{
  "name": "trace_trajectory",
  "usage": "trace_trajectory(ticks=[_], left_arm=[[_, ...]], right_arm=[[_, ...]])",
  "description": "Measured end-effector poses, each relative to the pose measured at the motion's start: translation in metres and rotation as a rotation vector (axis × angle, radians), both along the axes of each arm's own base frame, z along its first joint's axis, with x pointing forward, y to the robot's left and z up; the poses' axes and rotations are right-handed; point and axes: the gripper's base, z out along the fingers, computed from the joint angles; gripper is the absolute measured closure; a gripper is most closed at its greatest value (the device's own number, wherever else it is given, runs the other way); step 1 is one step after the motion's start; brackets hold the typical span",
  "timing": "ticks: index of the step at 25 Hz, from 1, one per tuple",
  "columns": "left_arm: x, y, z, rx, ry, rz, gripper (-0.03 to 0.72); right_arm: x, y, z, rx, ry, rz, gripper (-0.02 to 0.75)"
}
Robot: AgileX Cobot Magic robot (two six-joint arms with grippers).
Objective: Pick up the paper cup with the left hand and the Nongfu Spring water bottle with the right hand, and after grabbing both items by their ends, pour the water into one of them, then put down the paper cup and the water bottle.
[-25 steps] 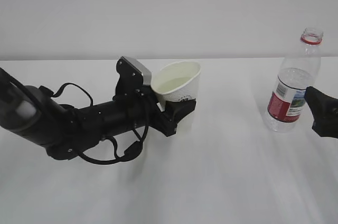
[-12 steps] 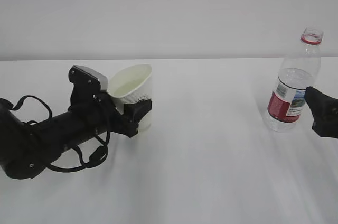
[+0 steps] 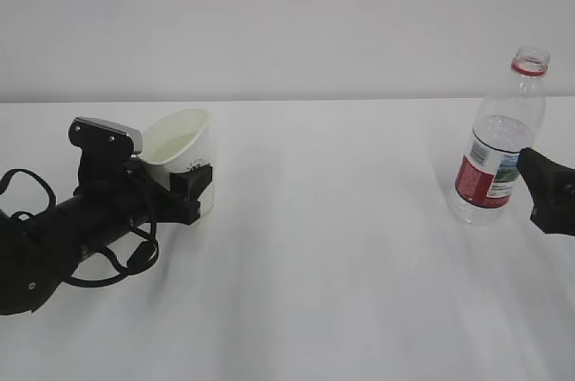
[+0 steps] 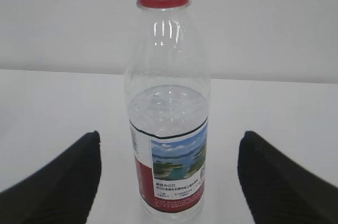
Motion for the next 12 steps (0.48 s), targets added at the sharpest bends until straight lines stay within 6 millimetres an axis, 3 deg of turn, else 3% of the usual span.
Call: trace_trajectory(ticks=[12], left_arm=[[0.007,0.020,0.000,-0.004,0.003,0.241,0.197]], right_arm=[[0.000,0.000,0.000,0.000,0.002,0.000,0.141]])
